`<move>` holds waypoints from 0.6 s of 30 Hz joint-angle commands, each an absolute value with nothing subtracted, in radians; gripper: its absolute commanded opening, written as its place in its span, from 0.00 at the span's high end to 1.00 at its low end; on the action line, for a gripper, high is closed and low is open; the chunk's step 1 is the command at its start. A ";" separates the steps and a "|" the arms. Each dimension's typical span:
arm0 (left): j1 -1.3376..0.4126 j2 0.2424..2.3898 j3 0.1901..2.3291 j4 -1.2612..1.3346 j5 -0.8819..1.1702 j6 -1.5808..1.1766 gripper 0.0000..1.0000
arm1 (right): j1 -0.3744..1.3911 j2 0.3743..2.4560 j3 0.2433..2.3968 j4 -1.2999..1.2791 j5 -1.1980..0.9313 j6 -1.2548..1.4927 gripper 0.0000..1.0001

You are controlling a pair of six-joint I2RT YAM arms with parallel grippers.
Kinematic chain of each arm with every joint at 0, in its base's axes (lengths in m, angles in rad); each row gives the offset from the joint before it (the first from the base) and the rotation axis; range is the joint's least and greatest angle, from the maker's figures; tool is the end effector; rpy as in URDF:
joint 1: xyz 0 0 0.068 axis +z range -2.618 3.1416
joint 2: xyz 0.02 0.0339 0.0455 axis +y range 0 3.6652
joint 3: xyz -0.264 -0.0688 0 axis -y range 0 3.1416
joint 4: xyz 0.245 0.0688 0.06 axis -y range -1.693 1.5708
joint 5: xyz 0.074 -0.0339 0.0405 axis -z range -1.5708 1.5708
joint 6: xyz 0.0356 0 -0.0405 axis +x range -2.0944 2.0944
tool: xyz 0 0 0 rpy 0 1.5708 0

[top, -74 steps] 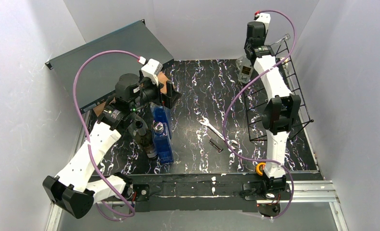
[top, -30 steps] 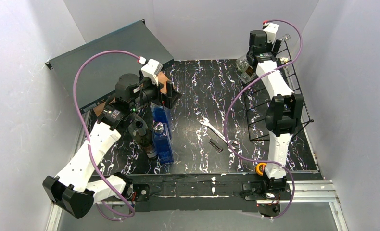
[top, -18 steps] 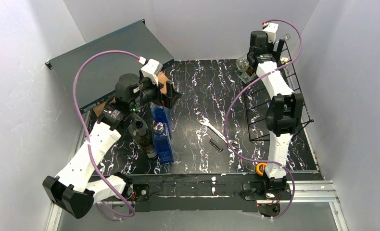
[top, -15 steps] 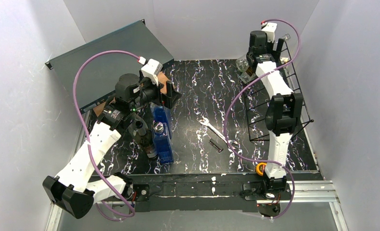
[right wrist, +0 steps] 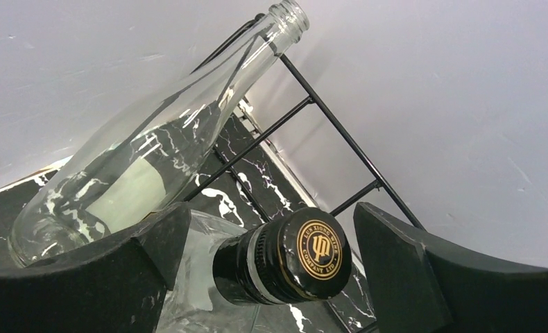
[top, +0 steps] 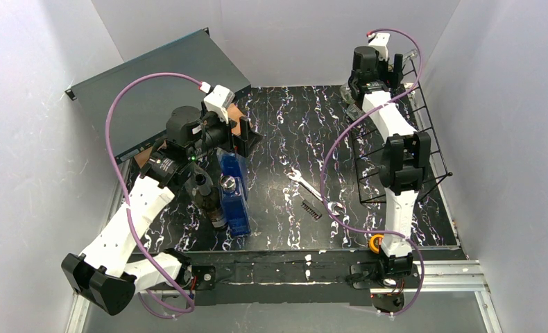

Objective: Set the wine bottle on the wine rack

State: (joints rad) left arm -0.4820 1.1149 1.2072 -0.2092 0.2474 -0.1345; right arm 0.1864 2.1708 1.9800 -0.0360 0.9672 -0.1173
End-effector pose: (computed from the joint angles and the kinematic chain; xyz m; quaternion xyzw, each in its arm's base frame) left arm 0.2175 -0.1236 0.4202 0.2090 0.7162 -0.2879 0.6005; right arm 0.5093 0.0662 0.3227 0.1813 0.7287 -0.3446 0.5634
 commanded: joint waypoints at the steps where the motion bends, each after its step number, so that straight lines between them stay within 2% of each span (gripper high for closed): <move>1: -0.489 1.093 1.235 -0.201 0.256 -0.133 0.01 | 0.198 2.233 2.032 -0.098 0.995 -0.141 0.02; 12: -0.492 1.100 1.238 -0.201 0.262 -0.135 0.01 | 0.206 2.223 2.132 -0.319 0.885 -0.039 0.01; 18: -0.493 1.100 1.236 -0.199 0.263 -0.137 0.01 | 0.240 2.213 2.154 -0.319 0.824 -0.046 0.01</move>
